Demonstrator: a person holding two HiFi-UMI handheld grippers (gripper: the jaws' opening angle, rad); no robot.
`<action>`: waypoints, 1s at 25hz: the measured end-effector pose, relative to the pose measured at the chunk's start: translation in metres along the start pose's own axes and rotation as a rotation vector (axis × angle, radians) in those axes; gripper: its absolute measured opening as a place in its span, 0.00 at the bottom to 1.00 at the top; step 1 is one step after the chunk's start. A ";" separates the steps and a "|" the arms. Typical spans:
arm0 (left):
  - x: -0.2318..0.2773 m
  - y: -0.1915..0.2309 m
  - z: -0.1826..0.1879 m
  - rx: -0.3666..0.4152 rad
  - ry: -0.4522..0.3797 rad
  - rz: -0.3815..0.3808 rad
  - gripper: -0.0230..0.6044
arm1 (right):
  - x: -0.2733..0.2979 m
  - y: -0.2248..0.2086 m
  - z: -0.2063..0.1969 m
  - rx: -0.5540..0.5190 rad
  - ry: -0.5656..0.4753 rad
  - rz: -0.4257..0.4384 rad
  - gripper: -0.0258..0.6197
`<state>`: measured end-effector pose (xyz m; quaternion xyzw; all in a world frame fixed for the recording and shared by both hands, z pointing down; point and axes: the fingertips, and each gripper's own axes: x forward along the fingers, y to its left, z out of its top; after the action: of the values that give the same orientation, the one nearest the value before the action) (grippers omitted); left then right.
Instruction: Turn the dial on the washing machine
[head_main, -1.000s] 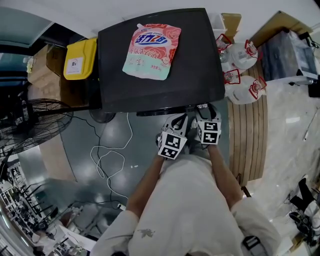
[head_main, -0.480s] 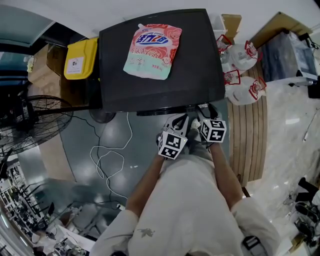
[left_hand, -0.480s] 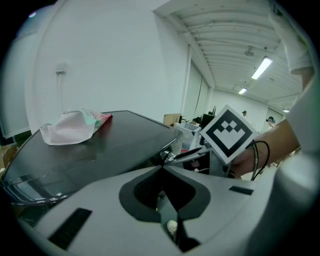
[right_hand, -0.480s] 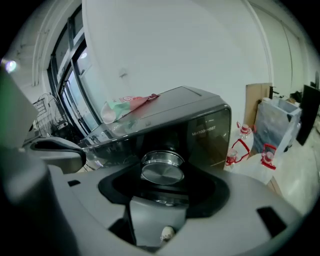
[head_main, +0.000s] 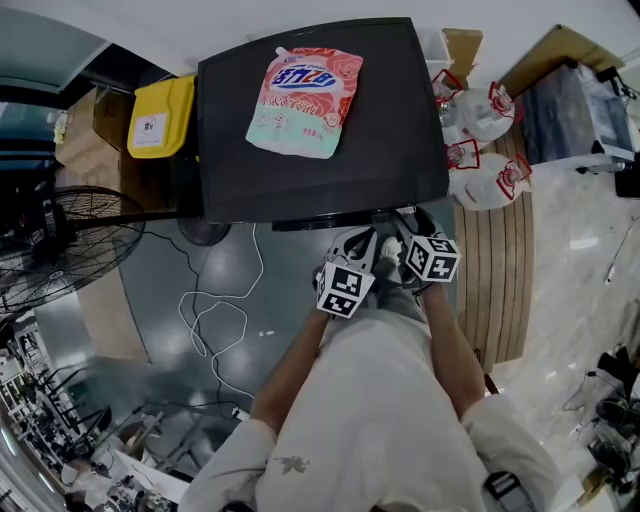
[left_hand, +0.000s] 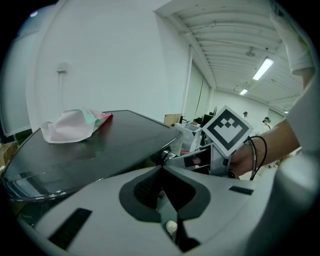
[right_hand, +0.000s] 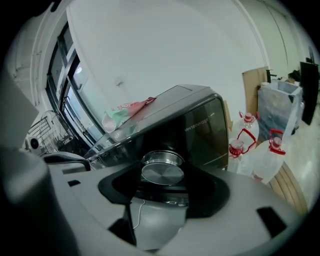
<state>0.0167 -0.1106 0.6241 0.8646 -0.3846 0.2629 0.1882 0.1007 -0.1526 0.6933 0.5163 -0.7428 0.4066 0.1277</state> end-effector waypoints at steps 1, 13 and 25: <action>0.000 0.000 0.000 -0.001 0.000 0.001 0.06 | 0.000 0.000 0.000 0.008 -0.001 0.004 0.47; 0.002 0.001 -0.002 -0.016 0.003 0.004 0.06 | 0.001 -0.002 0.001 0.147 -0.017 0.079 0.47; 0.002 0.002 -0.006 -0.032 0.007 0.007 0.06 | 0.002 -0.005 0.001 0.295 -0.030 0.162 0.47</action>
<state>0.0142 -0.1099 0.6299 0.8591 -0.3912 0.2607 0.2023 0.1045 -0.1555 0.6965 0.4740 -0.7160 0.5125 0.0064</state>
